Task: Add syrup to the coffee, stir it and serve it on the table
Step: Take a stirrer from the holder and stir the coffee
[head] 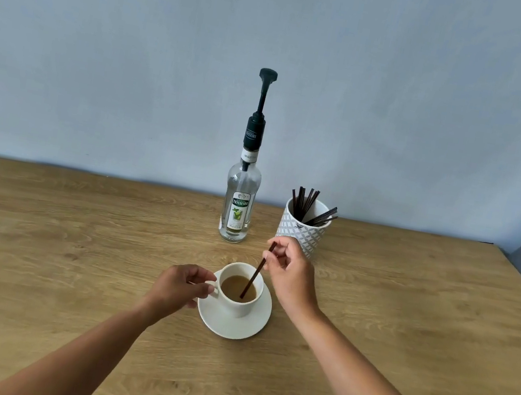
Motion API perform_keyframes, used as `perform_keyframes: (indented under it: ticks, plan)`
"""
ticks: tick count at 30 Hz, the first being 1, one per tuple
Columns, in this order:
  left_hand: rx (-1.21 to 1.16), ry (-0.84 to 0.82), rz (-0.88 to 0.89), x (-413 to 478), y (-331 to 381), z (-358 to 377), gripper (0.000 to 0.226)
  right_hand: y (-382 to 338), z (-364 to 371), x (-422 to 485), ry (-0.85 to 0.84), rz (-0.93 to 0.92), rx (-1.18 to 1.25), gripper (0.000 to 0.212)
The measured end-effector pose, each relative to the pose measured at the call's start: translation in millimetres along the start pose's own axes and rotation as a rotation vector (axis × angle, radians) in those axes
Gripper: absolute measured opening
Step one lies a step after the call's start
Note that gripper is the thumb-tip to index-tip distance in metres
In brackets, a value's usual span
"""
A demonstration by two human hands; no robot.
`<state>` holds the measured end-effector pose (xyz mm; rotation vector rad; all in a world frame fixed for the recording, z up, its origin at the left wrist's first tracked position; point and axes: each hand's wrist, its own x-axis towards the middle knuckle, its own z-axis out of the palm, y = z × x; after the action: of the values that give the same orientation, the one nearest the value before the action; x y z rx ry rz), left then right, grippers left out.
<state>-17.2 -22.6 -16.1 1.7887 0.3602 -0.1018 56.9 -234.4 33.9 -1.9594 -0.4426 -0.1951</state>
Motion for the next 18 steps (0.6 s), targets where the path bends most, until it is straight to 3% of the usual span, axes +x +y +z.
perform_keyframes:
  ticks: [13,18]
  plan:
    - [0.087,0.059,0.045,2,-8,8,0.009,-6,11,-15,-0.312,0.002,-0.174,0.011]
    - [0.18,0.096,0.086,3,-9,11,0.014,-2,4,-10,-0.305,-0.031,-0.29,0.005]
